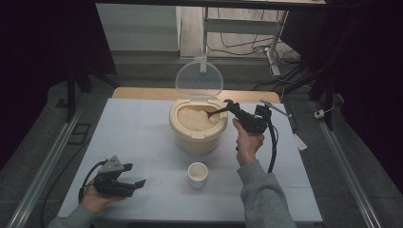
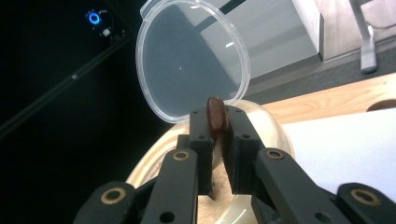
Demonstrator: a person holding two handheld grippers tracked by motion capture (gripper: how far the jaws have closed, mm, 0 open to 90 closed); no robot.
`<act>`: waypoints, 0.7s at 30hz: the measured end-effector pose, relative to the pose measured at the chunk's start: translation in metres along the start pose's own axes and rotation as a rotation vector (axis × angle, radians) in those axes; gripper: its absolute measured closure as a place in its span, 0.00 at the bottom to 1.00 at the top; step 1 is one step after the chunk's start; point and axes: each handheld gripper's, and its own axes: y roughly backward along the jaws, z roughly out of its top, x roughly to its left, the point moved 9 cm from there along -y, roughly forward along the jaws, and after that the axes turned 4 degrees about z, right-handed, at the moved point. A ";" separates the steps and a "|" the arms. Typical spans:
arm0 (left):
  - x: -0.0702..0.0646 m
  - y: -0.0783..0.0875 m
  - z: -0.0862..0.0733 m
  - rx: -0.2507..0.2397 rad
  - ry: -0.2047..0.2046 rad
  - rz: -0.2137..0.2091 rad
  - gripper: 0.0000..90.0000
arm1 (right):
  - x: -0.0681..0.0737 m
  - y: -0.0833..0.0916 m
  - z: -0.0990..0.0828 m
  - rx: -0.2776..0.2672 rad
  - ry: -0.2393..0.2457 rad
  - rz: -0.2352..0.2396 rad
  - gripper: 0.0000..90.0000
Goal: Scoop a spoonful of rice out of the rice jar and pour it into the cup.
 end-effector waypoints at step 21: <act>0.001 0.000 0.000 0.001 -0.002 0.004 0.19 | -0.014 0.010 0.002 -0.016 -0.212 0.041 0.92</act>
